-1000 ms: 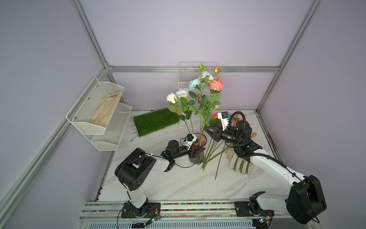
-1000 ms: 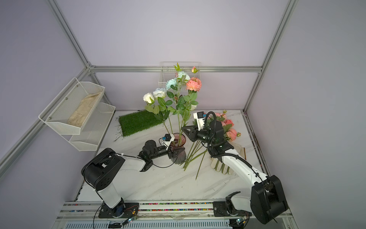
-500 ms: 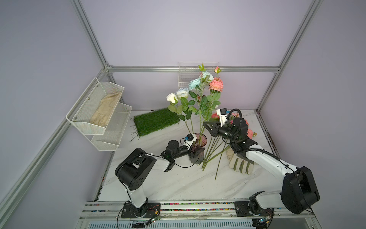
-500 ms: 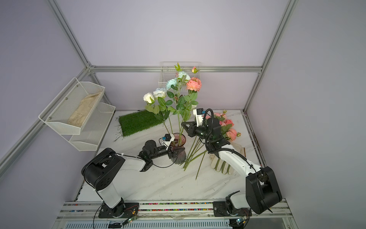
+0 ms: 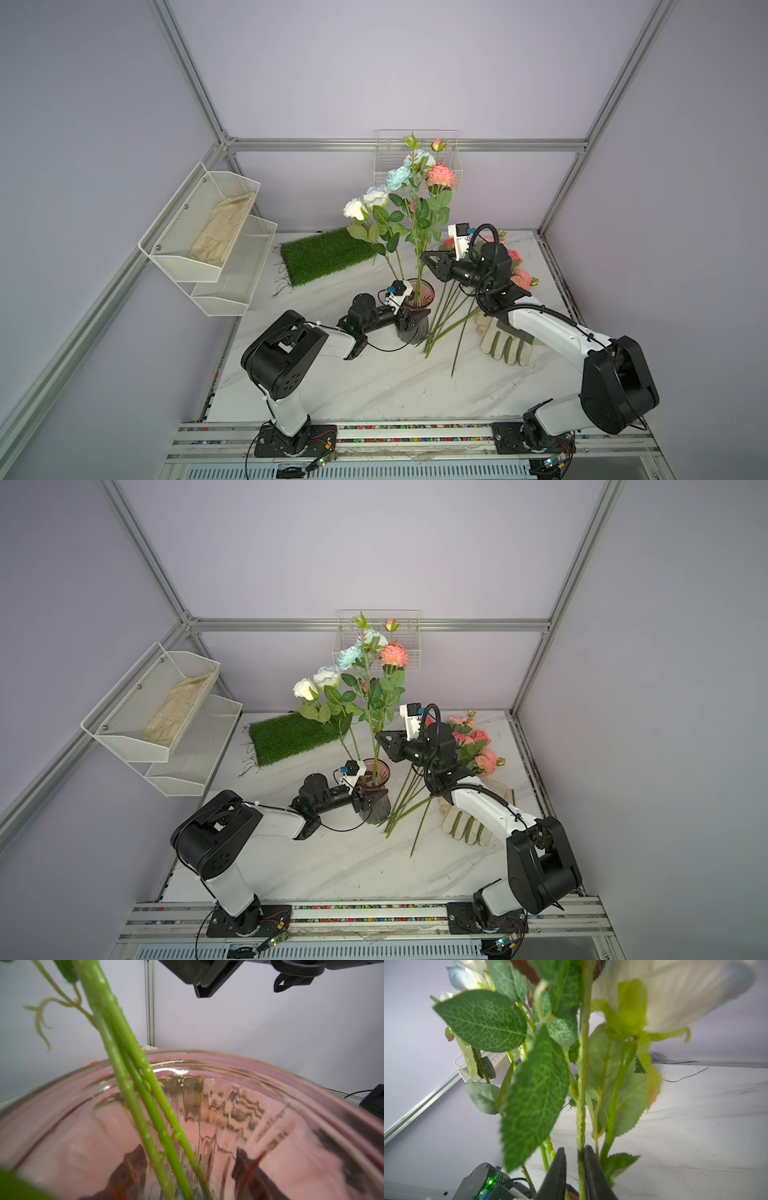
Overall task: Pick out pink flowers from the vase
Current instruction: Pick up the flower from the vase.
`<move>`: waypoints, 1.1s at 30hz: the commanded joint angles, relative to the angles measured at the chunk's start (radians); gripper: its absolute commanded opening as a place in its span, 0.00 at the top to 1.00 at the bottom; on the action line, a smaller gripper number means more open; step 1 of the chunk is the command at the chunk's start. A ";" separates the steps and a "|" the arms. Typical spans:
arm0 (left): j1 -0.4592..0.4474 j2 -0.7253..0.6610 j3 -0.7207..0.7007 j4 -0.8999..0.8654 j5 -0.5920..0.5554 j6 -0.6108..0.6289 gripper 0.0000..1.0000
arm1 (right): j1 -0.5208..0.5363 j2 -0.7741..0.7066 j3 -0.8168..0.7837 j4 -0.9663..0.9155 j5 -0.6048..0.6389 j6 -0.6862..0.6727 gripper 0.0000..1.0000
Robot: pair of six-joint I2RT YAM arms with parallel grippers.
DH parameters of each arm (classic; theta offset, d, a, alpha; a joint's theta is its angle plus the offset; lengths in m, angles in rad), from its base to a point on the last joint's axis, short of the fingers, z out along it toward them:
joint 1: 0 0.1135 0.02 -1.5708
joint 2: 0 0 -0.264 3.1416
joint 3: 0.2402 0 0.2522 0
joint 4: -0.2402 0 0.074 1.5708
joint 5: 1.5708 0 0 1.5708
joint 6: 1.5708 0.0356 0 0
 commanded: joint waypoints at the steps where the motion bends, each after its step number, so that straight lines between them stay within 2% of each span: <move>1: -0.006 0.043 -0.020 -0.233 0.012 -0.021 1.00 | 0.015 0.021 0.026 0.031 0.045 -0.001 0.80; 5: -0.007 0.043 -0.015 -0.240 0.012 -0.021 1.00 | 0.036 0.032 0.037 0.033 0.053 -0.004 0.83; 8: -0.006 0.043 -0.011 -0.245 0.011 -0.021 1.00 | 0.043 0.028 0.036 0.026 0.075 -0.011 0.89; 16: -0.006 0.043 -0.011 -0.244 0.008 -0.026 1.00 | 0.043 -0.063 0.002 -0.018 0.128 -0.066 0.95; 26: -0.007 0.041 -0.019 -0.237 -0.001 -0.027 1.00 | 0.043 -0.252 0.017 -0.128 0.319 -0.169 0.96; 33: -0.007 0.037 -0.031 -0.233 -0.019 -0.021 1.00 | 0.035 -0.366 0.101 -0.234 0.469 -0.258 0.97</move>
